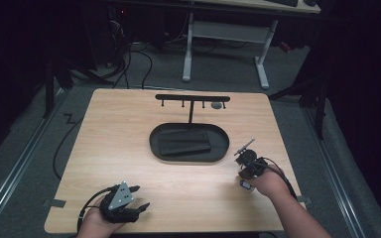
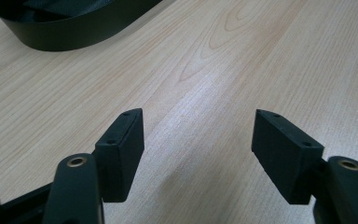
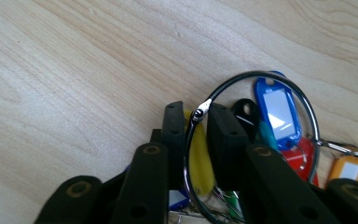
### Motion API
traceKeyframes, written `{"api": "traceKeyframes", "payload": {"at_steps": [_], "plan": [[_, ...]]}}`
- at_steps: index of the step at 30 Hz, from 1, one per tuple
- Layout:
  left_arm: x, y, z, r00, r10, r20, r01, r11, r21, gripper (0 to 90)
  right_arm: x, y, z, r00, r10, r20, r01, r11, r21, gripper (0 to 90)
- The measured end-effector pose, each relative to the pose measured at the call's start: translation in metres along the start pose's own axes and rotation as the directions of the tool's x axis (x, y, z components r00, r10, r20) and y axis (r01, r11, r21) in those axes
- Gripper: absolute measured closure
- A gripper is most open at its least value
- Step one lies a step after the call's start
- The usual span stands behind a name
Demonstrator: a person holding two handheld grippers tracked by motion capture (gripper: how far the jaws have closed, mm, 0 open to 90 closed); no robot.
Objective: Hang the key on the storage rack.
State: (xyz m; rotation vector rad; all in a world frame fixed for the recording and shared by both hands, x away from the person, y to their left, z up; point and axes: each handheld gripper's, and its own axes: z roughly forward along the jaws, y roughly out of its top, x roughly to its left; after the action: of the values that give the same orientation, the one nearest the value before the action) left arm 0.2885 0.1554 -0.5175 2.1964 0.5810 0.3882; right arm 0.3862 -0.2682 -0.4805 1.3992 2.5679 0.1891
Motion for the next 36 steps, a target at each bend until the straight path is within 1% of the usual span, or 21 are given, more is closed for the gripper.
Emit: {"api": "traceKeyframes", "payload": {"at_steps": [1, 2, 3, 4, 12, 14, 21, 23, 24, 25, 30, 33, 34, 35, 36], "plan": [[0.000, 0.000, 0.000, 1.0000, 0.003, 0.001, -0.003, 1.0000, 0.001, 34.9, -0.001, 0.000, -0.002, 1.0000, -0.008, 0.003, 0.008, 1.000, 0.002, 83.2], [0.000, 0.000, 0.000, 1.0000, 0.004, 0.001, -0.004, 1.0000, 0.004, 34.9, 0.000, -0.001, -0.005, 1.0000, -0.002, -0.002, 0.002, 1.000, 0.006, 83.9], [0.000, 0.000, 0.001, 1.0000, 0.005, 0.001, -0.005, 1.0000, 0.004, 34.9, 0.000, -0.001, -0.007, 0.9998, -0.018, -0.001, 0.018, 1.000, 0.001, 84.1], [0.000, 0.001, 0.001, 1.0000, 0.005, 0.001, -0.005, 1.0000, 0.004, 34.9, 0.001, -0.002, -0.009, 0.9997, -0.023, 0.002, 0.023, 1.000, -0.003, 84.3], [-0.001, 0.001, 0.001, 0.9999, 0.010, 0.002, -0.010, 0.9999, 0.008, 35.0, 0.005, -0.004, -0.023, 0.9974, -0.072, 0.008, 0.072, 0.997, -0.012, 84.6], [-0.001, 0.001, 0.001, 1.0000, 0.009, 0.000, -0.009, 0.9999, 0.007, 35.0, 0.007, -0.006, -0.027, 0.9974, -0.071, 0.012, 0.071, 0.997, -0.014, 84.5], [0.000, 0.000, 0.000, 1.0000, 0.005, -0.001, -0.005, 1.0000, 0.008, 35.0, 0.009, -0.009, -0.045, 0.9944, -0.102, 0.027, 0.103, 0.994, -0.023, 84.4], [0.000, 0.001, 0.001, 1.0000, 0.005, -0.001, -0.005, 1.0000, 0.006, 35.0, 0.008, -0.010, -0.050, 0.9936, -0.106, 0.038, 0.107, 0.994, -0.026, 84.4], [0.000, 0.001, 0.001, 1.0000, 0.005, -0.001, -0.005, 1.0000, 0.006, 35.0, 0.008, -0.011, -0.053, 0.9941, -0.101, 0.040, 0.102, 0.994, -0.028, 84.4], [0.000, 0.001, 0.001, 1.0000, 0.006, 0.000, -0.006, 1.0000, 0.006, 35.0, 0.007, -0.011, -0.055, 0.9931, -0.108, 0.044, 0.110, 0.994, -0.030, 84.4], [0.000, 0.000, 0.000, 1.0000, 0.004, 0.002, -0.004, 1.0000, 0.008, 34.9, 0.005, -0.014, -0.066, 0.9929, -0.101, 0.062, 0.103, 0.994, -0.027, 84.5], [0.001, 0.000, 0.000, 1.0000, 0.000, 0.002, 0.000, 1.0000, 0.008, 34.9, 0.003, -0.016, -0.073, 0.9913, -0.109, 0.073, 0.111, 0.993, -0.025, 84.6], [0.001, 0.000, 0.000, 1.0000, 0.000, 0.001, 0.000, 1.0000, 0.009, 34.9, 0.002, -0.016, -0.075, 0.9921, -0.101, 0.074, 0.103, 0.994, -0.025, 84.6], [0.001, 0.000, 0.000, 1.0000, 0.000, 0.001, 0.000, 1.0000, 0.008, 34.9, 0.001, -0.016, -0.078, 0.9911, -0.108, 0.078, 0.110, 0.994, -0.025, 84.7], [0.001, 0.000, 0.000, 1.0000, -0.001, 0.001, 0.001, 1.0000, 0.008, 34.9, 0.001, -0.017, -0.081, 0.9915, -0.102, 0.081, 0.104, 0.994, -0.025, 84.7]]}}
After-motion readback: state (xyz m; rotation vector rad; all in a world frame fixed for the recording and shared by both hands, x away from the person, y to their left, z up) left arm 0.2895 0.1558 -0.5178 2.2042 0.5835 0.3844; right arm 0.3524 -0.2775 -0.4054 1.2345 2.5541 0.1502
